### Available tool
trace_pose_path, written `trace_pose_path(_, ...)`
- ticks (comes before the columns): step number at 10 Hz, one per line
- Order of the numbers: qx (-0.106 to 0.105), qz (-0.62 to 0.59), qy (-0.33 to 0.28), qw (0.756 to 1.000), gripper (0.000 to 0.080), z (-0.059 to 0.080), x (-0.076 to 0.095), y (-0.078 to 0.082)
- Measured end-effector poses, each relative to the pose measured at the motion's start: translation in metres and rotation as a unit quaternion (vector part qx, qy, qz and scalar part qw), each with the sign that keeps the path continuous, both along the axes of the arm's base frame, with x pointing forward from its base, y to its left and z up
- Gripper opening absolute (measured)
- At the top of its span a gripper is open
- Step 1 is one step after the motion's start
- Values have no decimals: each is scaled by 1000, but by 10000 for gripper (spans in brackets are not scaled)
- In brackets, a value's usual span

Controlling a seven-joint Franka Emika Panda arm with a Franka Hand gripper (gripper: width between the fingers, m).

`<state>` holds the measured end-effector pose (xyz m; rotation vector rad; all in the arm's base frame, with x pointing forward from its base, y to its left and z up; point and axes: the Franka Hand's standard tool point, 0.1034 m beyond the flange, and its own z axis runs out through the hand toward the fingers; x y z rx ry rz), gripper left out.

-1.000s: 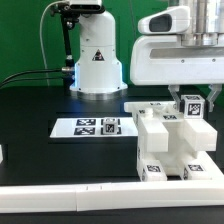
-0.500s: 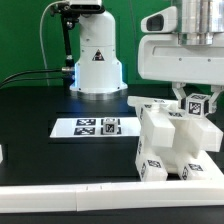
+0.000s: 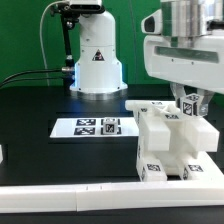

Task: Assemble chair

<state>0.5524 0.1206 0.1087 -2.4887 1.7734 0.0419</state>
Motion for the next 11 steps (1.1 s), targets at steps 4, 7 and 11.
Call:
trace_pose_path(4, 2, -60, 2, 998, 281, -1, 0, -3)
trace_pose_path(7, 1, -33, 0, 999, 464, 0, 0, -2)
trace_pose_path(11, -2, 267, -17, 964, 645, 1, -2, 7)
